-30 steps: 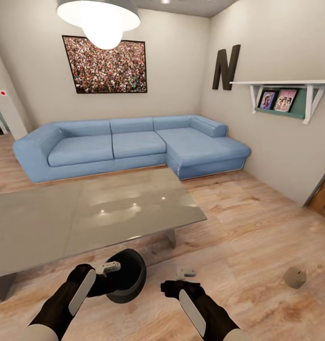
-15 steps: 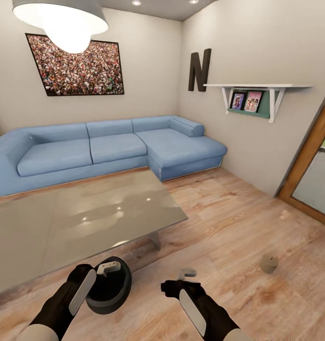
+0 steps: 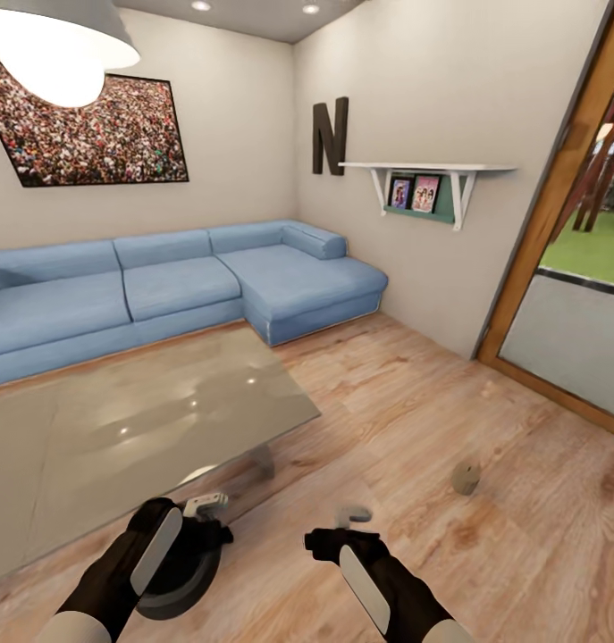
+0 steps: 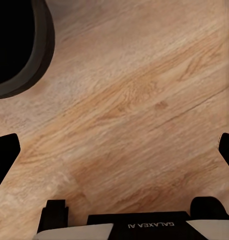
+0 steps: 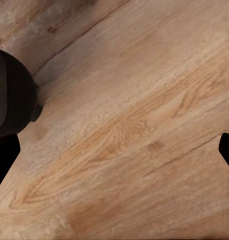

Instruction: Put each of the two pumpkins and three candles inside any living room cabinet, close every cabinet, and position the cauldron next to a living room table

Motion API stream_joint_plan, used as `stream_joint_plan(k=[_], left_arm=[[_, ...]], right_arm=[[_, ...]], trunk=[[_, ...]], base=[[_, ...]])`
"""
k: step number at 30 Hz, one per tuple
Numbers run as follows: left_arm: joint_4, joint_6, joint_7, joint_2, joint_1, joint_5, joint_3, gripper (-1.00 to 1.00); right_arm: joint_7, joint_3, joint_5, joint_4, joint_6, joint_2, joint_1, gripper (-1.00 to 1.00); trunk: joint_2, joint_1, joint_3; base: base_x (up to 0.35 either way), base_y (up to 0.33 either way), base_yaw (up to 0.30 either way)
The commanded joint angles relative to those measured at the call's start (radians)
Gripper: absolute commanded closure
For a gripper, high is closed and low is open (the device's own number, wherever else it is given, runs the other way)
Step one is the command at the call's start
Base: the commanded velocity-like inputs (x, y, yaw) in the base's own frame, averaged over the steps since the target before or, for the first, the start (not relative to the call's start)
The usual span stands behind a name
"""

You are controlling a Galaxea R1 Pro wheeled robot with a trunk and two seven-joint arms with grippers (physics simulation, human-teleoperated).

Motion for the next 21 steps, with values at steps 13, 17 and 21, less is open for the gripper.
stream_joint_plan(k=[13,17,21], left_arm=[[-0.002,0.002,0.010,0.001,0.000,0.011,-0.003,-1.00],[-0.002,0.002,0.010,0.001,0.000,0.011,-0.003,-1.00],[-0.001,0.002,0.010,0.000,0.000,0.011,-0.003,-1.00]], right_arm=[[-0.010,0.003,-0.010,-0.001,0.003,-0.002,-0.001,-1.00],[-0.010,0.003,-0.010,-0.001,0.003,-0.001,-0.001,-1.00],[-0.011,0.003,-0.011,0.001,0.003,-0.002,-0.001,-1.00]], trunk=[[0.091,-0.050,0.040],[0.119,-0.065,0.052],[0.147,-0.081,0.065]], base=[[0.000,0.000,-0.279],[0.000,0.000,-0.279],[0.000,0.000,-0.279]])
